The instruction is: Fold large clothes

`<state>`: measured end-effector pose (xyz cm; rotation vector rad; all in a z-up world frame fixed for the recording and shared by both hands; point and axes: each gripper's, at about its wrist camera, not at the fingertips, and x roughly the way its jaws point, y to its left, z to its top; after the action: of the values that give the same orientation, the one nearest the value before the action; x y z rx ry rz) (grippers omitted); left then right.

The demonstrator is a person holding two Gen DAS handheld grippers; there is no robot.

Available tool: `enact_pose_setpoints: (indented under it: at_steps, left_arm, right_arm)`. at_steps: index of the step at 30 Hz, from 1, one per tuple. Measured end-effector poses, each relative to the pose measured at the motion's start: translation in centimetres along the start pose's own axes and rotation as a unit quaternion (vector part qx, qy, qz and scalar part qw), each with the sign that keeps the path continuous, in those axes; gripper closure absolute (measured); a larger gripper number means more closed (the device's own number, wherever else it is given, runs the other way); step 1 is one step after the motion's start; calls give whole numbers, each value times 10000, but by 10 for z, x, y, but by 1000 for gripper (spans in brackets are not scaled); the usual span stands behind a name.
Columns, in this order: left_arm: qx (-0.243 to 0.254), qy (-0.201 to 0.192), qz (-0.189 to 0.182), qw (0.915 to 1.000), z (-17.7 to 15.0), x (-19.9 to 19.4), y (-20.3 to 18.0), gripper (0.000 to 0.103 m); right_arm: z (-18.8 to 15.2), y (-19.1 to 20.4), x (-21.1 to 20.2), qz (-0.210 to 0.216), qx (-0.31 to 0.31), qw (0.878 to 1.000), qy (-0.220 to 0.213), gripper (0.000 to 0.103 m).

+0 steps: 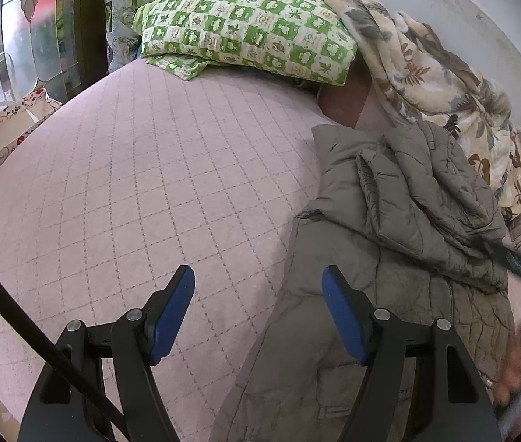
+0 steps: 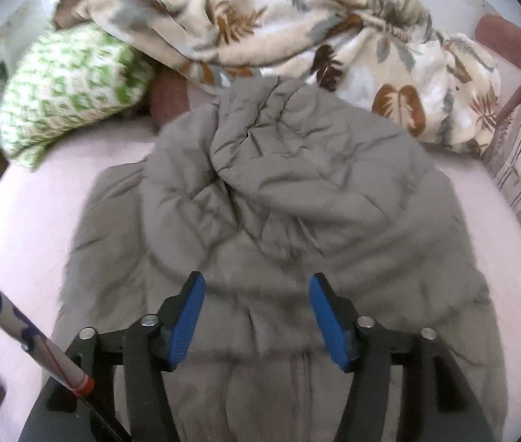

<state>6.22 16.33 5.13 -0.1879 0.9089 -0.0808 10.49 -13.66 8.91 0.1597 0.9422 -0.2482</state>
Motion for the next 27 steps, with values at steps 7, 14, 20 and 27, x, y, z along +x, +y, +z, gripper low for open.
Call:
enact_pose_setpoints:
  at_steps: [7,14,20,27]
  left_arm:
    - [132,-73,71,9999,-10,-7,0,32]
    - [-81,-29,-188,9998,-32,-24,19,32]
    - [-380,388,-456,9975,-72,-34,46,32]
    - [-794,901,-924,9884,-106,-26,64,32]
  right_arm:
    - [-77,-80,-71,75,205,9995,213,26]
    - [-150,-208,-134,-305,1125,9928,292,20]
    - [-215,-302,-144,-141,2143,9761,344,16]
    - [-265,-350,-97,812,3231,9408,628,15]
